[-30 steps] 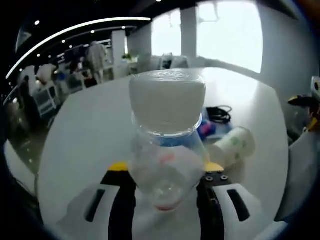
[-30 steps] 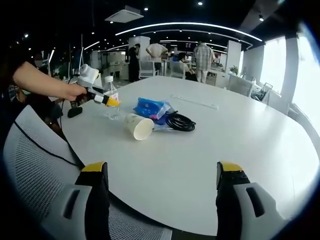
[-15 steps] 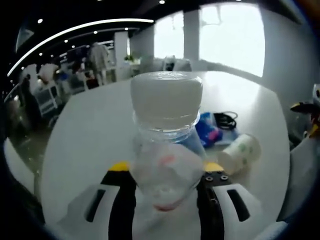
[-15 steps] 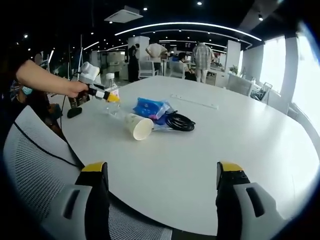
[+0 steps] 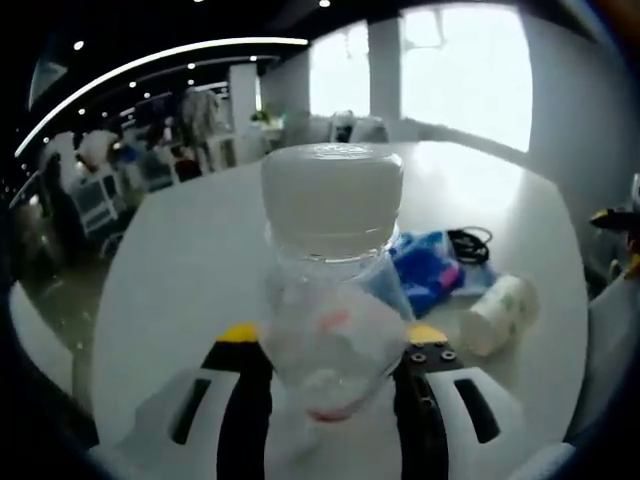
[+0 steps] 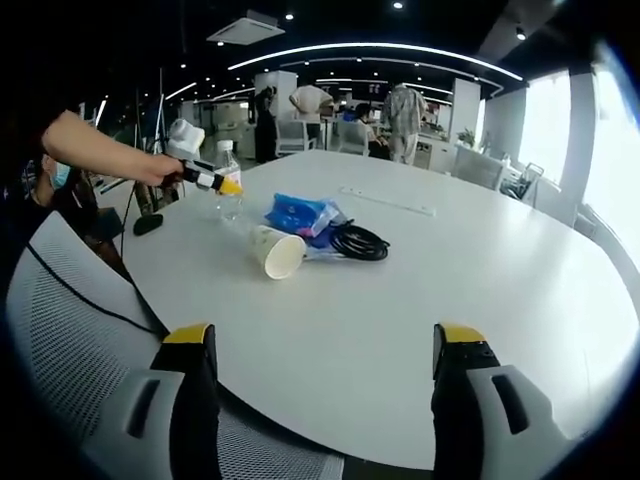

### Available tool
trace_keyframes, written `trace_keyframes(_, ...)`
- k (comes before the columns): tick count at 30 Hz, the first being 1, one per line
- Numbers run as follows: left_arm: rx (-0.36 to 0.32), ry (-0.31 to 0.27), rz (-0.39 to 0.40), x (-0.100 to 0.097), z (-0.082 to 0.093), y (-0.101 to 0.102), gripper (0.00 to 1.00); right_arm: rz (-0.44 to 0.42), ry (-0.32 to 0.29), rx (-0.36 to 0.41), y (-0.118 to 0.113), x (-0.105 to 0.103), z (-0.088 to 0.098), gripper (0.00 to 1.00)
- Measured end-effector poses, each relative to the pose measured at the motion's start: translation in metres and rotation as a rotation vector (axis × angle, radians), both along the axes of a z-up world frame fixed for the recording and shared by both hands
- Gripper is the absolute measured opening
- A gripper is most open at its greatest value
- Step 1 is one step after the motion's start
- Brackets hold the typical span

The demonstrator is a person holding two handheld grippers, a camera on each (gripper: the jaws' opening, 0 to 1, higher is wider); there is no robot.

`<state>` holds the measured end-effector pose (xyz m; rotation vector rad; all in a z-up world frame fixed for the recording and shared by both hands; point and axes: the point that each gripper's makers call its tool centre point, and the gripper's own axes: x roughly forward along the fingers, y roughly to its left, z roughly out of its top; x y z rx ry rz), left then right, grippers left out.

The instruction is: Arrange the tabletop items into an orderly group along one side of the table until the central work area is clear of visible clutter.

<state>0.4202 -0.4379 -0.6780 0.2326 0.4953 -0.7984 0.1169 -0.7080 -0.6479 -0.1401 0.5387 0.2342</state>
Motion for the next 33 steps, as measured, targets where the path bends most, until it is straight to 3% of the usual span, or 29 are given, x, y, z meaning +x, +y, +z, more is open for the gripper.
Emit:
trace_keyframes(12,0.012,0.002,0.015,0.027,-0.006,0.011,0.44,-0.008,0.015,-0.009,0.001,-0.002,-0.004,0.88)
trace_keyframes(33,0.031,-0.004,0.023,0.051,-0.014,0.016,0.44,-0.024,0.033,-0.014,-0.001,-0.006,-0.009,0.87)
